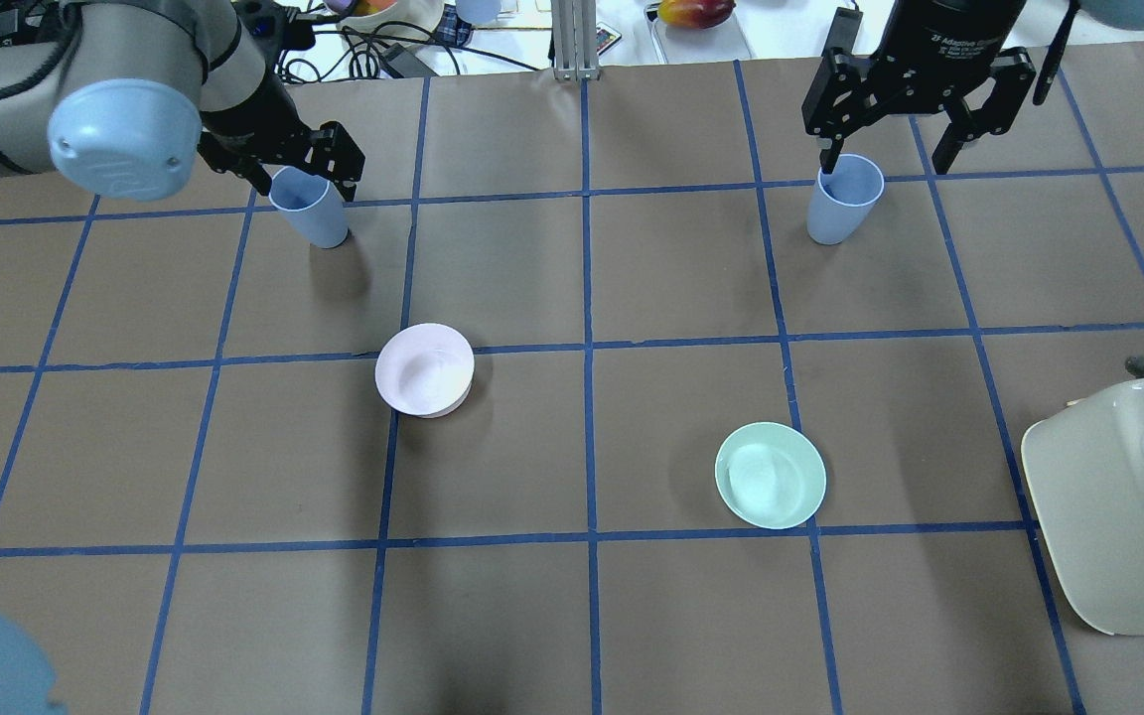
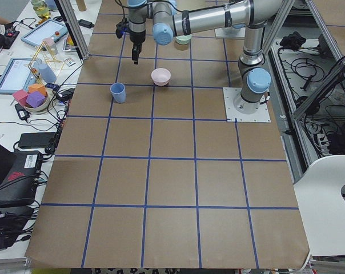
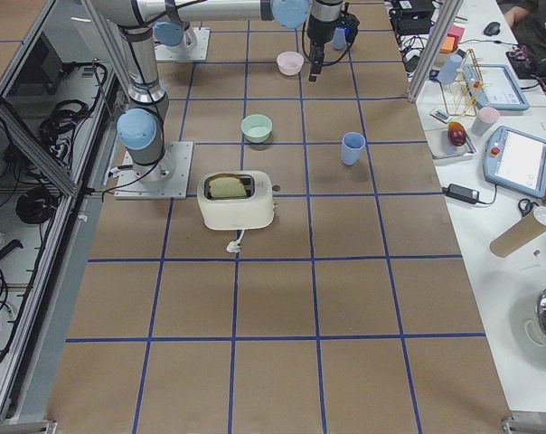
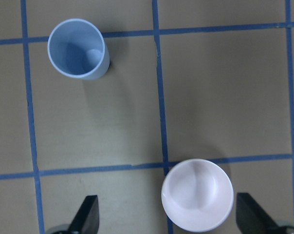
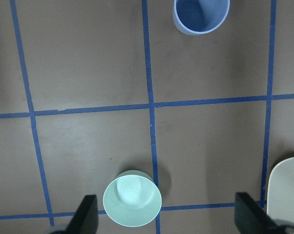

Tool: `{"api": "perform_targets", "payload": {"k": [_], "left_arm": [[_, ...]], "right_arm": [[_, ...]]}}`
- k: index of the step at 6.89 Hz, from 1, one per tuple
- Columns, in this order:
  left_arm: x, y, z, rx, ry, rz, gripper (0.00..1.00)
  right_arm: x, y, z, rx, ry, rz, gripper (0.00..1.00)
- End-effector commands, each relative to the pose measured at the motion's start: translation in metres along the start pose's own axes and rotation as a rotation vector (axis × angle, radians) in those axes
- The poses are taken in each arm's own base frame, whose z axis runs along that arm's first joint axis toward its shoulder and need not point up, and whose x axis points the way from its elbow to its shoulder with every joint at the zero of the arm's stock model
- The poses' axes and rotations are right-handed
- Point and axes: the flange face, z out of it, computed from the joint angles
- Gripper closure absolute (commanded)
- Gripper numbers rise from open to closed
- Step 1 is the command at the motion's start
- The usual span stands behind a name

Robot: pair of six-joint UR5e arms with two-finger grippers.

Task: Stack blue cups with both arms

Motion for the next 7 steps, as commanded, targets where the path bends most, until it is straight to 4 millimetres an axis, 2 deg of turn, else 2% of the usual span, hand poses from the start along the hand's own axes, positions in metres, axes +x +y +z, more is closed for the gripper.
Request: {"api": "perform_targets", "payload": {"k": [1,2,3,4,5,6,7], "left_arm": [[-0.021,-0.025,0.068,0.021,-0.026,0.048,0.00],[-0.024,-0.037,0.085,0.096,-0.047,0.048,0.00],[-0.025,-0.040,0.103,0.107,-0.050,0.049,0.04],[-0.024,-0.040,0.115,0.098,-0.048,0.061,0.33],[-0.025,-0.041,0.118,0.107,-0.054,0.111,0.78],[-0.025,-0.042,0.119,0.112,-0.056,0.124,1.00],[-0.025,-0.042,0.120,0.112,-0.056,0.126,1.00]], "right_arm": [[0.046,-0.048,0.027,0.038,-0.009,0.036,0.00],[0.077,-0.083,0.055,0.065,-0.008,-0.027,0.00],[0.093,-0.105,0.080,0.069,-0.009,-0.049,0.00],[0.095,-0.127,0.104,0.106,-0.013,-0.048,0.00],[0.097,-0.143,0.131,0.096,-0.014,-0.048,0.00],[0.098,-0.152,0.151,0.084,-0.016,-0.048,0.00],[0.099,-0.161,0.169,0.087,-0.016,-0.046,0.00]]}}
